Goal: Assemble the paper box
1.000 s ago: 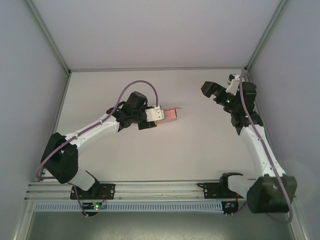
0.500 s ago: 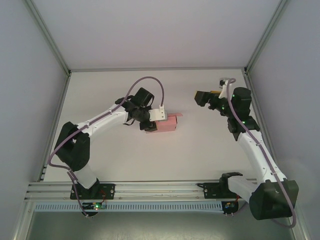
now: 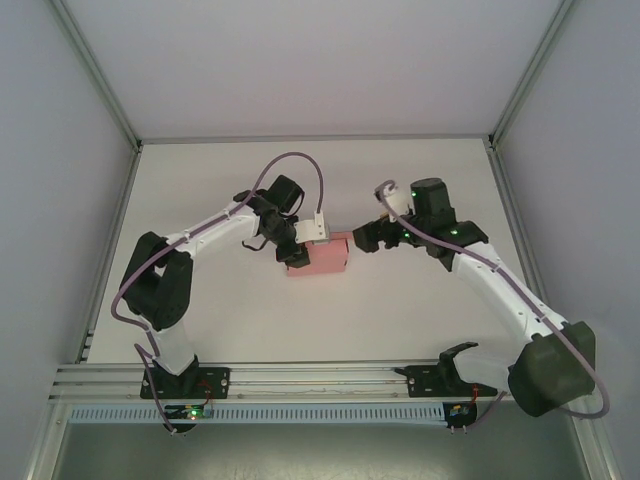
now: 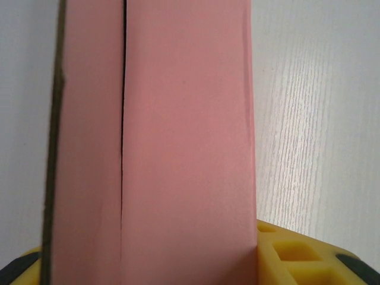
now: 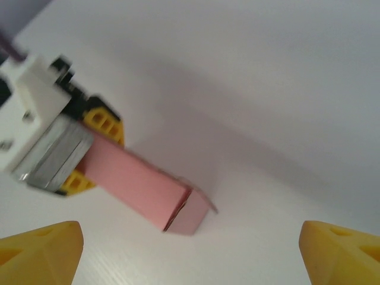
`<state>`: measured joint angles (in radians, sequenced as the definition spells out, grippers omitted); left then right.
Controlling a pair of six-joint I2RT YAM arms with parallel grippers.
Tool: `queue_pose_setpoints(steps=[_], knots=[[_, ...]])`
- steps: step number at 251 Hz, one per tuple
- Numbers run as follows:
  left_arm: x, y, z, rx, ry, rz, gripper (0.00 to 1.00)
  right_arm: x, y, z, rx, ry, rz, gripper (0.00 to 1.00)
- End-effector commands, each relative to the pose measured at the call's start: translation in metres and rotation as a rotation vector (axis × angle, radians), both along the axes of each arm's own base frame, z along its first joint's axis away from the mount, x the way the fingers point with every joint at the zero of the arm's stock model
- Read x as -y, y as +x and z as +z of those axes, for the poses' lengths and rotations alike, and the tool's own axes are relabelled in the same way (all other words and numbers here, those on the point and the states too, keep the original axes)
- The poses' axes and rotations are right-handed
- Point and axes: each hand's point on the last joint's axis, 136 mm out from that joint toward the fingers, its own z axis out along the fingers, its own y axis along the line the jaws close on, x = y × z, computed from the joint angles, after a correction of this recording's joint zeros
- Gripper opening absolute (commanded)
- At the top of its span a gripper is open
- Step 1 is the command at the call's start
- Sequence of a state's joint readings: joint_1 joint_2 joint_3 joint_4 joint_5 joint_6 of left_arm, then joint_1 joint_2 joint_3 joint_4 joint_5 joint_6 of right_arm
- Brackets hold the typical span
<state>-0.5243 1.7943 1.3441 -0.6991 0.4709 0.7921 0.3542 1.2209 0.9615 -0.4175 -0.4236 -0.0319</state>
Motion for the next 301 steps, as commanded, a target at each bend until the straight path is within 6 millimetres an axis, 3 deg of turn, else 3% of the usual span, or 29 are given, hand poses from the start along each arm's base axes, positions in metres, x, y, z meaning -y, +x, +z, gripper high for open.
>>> queue_pose_setpoints(steps=[1, 70, 110, 189, 238, 273, 301], knots=[[0.002, -0.002, 0.002, -0.054, -0.026, -0.004, 0.25, -0.002, -0.007, -0.014, -0.009, -0.113, 0.08, 0.91], [0.001, -0.005, -0.002, -0.053, -0.032, -0.01, 0.26, -0.016, 0.026, -0.031, -0.009, -0.155, 0.114, 0.85], [0.003, -0.004, -0.004, -0.062, -0.035, -0.008, 0.26, -0.03, 0.028, -0.04, -0.02, -0.151, 0.201, 0.78], [0.002, -0.002, -0.006, -0.058, -0.024, -0.001, 0.26, -0.039, 0.019, -0.055, -0.084, -0.145, 0.26, 0.4], [0.004, 0.001, -0.003, -0.055, -0.04, 0.016, 0.26, -0.043, 0.007, -0.054, -0.143, -0.134, 0.25, 0.09], [0.005, 0.005, 0.0, -0.05, -0.047, 0.04, 0.26, -0.053, 0.002, -0.049, -0.213, -0.089, 0.212, 0.0], [0.005, 0.008, 0.0, -0.036, -0.048, 0.063, 0.26, -0.06, 0.002, -0.044, -0.265, -0.034, 0.153, 0.0]])
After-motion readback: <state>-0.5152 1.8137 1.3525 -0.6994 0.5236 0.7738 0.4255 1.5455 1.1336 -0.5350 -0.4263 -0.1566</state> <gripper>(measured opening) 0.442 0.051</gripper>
